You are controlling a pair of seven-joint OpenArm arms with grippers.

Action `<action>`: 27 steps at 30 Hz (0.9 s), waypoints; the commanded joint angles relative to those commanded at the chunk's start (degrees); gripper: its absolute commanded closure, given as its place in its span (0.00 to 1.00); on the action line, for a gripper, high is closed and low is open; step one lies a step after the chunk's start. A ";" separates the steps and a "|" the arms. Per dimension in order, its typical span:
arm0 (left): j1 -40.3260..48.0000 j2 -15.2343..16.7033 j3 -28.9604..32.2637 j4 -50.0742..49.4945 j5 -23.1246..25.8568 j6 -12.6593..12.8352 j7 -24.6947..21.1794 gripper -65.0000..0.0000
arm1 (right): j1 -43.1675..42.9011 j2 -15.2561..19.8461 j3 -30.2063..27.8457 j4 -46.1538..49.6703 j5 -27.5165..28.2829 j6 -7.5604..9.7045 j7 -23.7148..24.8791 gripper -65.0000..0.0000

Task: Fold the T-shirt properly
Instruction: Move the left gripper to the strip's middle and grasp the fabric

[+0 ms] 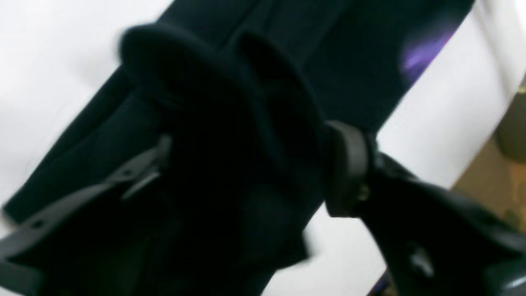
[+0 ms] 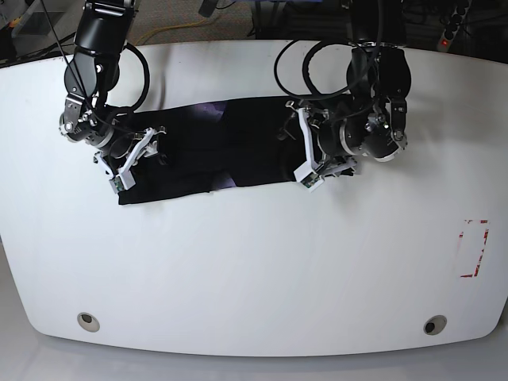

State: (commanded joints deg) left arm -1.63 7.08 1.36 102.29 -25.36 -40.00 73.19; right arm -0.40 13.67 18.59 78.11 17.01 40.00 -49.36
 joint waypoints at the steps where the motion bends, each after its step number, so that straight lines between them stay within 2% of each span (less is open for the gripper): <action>1: -0.09 0.00 1.23 1.23 0.18 0.00 0.00 0.34 | 0.09 0.00 0.00 0.00 0.00 0.00 0.00 0.36; 5: -0.97 -0.09 6.59 7.91 0.44 0.00 0.00 0.34 | 0.26 0.00 0.00 0.09 0.18 0.00 0.00 0.36; 7: -0.97 -1.67 6.51 9.49 0.44 0.00 0.00 0.35 | 0.44 0.00 0.09 0.26 0.26 0.00 0.00 0.36; 11: -0.88 -5.36 2.64 9.49 0.44 0.00 -0.18 0.35 | 0.62 0.09 0.26 3.60 0.44 0.00 -0.53 0.36; 13: 0.26 -8.44 -0.97 9.41 0.44 0.00 -0.18 0.35 | 0.62 0.09 0.97 7.74 1.67 0.00 -3.08 0.35; 17: 4.92 -12.48 -6.68 9.32 0.44 0.00 -2.02 0.35 | 3.25 0.09 8.00 11.25 7.56 0.00 -11.60 0.35; 22: 9.76 -15.12 -9.05 9.05 0.53 0.00 -5.01 0.38 | 8.00 0.62 18.90 7.91 11.87 0.00 -19.34 0.32; 24: 11.43 -15.65 -8.88 7.91 0.53 0.00 -7.12 0.46 | 10.02 0.88 23.38 4.92 12.13 0.00 -21.98 0.24; 27: 12.31 -15.65 -8.88 5.10 0.53 0.00 -9.58 0.55 | 11.25 2.81 26.46 0.88 12.75 0.00 -23.65 0.14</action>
State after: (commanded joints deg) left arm 10.68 -8.57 -7.52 107.38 -24.84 -40.00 63.60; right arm 10.86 16.48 45.05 78.99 29.76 40.00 -73.01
